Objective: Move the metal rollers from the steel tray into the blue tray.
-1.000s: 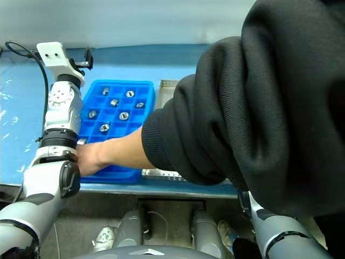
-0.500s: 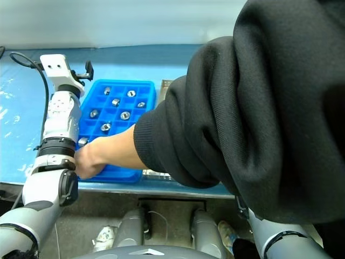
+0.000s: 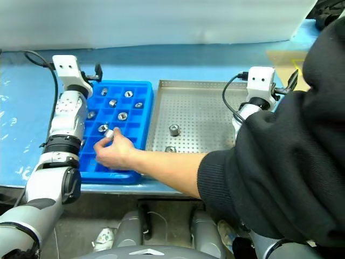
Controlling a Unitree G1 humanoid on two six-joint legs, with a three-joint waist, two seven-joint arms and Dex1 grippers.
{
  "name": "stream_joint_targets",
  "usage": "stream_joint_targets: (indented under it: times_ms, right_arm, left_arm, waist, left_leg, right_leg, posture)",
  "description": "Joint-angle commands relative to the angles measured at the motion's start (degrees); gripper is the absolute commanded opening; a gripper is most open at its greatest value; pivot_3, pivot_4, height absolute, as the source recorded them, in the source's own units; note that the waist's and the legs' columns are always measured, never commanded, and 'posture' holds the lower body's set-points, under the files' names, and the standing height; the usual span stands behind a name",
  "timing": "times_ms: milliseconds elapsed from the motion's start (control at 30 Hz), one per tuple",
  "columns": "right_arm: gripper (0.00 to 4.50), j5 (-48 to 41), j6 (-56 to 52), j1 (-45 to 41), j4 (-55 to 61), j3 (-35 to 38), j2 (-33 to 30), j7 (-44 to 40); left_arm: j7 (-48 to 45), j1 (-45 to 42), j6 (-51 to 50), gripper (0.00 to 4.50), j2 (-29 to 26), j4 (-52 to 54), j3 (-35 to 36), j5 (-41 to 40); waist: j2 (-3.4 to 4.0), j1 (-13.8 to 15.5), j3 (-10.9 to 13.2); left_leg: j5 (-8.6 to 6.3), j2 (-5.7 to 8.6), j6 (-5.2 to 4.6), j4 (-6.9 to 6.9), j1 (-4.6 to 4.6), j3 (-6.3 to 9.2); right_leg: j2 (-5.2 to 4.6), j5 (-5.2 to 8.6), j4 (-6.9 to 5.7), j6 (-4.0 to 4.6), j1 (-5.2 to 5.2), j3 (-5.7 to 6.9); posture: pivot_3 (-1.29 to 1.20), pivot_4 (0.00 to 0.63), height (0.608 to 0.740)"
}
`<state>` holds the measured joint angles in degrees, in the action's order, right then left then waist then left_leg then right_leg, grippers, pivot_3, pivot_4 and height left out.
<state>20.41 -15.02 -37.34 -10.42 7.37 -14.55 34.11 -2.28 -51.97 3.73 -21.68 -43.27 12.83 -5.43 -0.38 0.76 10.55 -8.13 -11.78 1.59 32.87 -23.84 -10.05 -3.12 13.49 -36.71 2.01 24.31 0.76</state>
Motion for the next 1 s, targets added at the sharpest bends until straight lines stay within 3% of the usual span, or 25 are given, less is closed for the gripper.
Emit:
stream_joint_targets:
  times_ms: [33, 533, 867, 1000]
  right_arm:
    - [4.14, 1.5, -1.37, 0.56, 4.73, 0.96, -0.08, 0.29]
    - [4.14, 3.31, -6.56, 3.99, 12.4, 1.77, 0.58, -1.15]
    - [4.14, 3.06, -5.15, 2.03, 10.02, 0.99, 2.43, 0.01]
    - [4.14, 2.43, -3.98, 0.88, 6.96, 1.61, 1.37, -0.43]
  left_arm:
    - [-0.42, -2.54, 1.65, 4.5, 0.12, -0.26, -0.42, 0.29]
    - [-0.11, -6.7, 5.6, 4.5, 2.45, -6.97, -1.23, 0.84]
    - [-0.4, -5.25, 4.88, 4.5, 0.17, -5.54, -0.48, 0.61]
    - [0.67, -3.41, 4.96, 4.5, 1.74, -3.72, -0.83, 0.49]
  waist:
    - [0.0, -0.2, 0.0]
    - [0.0, -1.84, 0.0]
    - [0.0, -1.87, 0.0]
    - [0.0, -1.78, 0.0]
  left_leg:
    - [0.0, -0.01, 0.0, 0.0, 0.0, 0.0]
    - [-0.02, -0.01, -0.04, 0.05, 0.01, -0.02]
    - [-0.03, -0.03, -0.06, 0.07, 0.05, -0.05]
    - [-0.03, -0.01, -0.07, 0.09, 0.04, -0.05]
  right_leg:
    - [0.02, 0.0, 0.0, 0.0, 0.0, -0.01]
    - [0.06, 0.0, 0.01, 0.01, -0.01, -0.07]
    - [0.07, 0.0, 0.0, 0.01, -0.02, -0.11]
    - [0.05, 0.0, 0.01, 0.01, -0.03, -0.11]
  posture:
    - [-0.36, 0.15, 0.74]
    - [-0.43, 0.15, 0.74]
    - [-0.4, 0.15, 0.74]
    - [-0.39, 0.15, 0.74]
